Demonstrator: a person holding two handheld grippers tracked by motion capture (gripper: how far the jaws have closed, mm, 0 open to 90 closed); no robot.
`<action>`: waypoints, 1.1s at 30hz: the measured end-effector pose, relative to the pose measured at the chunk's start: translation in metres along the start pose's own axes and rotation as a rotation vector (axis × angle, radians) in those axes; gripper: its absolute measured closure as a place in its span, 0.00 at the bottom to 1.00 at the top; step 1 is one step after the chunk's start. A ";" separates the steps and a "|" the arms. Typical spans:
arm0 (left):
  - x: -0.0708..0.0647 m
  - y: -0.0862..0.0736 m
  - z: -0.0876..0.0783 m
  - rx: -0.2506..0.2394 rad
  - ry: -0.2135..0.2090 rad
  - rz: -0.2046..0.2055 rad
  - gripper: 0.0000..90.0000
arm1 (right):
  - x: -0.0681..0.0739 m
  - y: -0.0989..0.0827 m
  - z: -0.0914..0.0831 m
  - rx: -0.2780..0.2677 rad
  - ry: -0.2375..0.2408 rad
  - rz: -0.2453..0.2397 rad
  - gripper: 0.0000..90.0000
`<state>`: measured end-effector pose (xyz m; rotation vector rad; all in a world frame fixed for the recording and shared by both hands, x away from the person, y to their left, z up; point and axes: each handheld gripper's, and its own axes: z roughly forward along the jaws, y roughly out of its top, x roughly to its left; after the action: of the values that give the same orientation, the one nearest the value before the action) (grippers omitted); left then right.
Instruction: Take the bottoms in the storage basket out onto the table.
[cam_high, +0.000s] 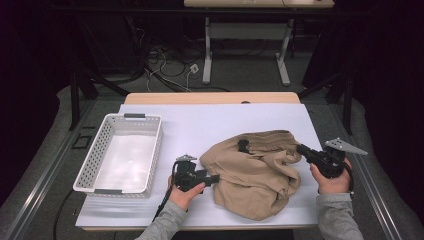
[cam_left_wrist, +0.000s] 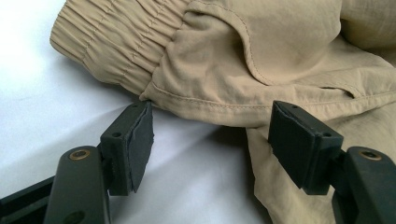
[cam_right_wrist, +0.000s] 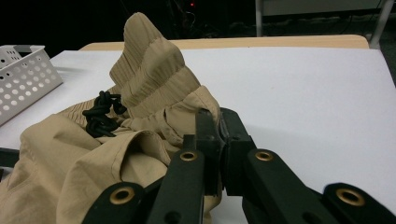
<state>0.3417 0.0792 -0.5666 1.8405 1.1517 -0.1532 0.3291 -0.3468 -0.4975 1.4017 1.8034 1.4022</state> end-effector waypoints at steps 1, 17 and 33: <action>0.000 0.000 0.000 0.009 -0.015 -0.006 0.35 | 0.000 0.000 0.000 0.001 0.000 -0.002 0.97; 0.002 0.017 0.002 -0.073 -0.054 -0.035 0.41 | 0.003 0.000 0.001 -0.001 0.006 0.007 0.97; -0.005 0.044 0.013 -0.165 0.006 -0.042 0.92 | 0.005 -0.001 0.002 -0.003 0.020 0.011 0.97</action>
<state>0.3770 0.0605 -0.5434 1.6733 1.1721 -0.0742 0.3288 -0.3416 -0.4987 1.4029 1.8078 1.4294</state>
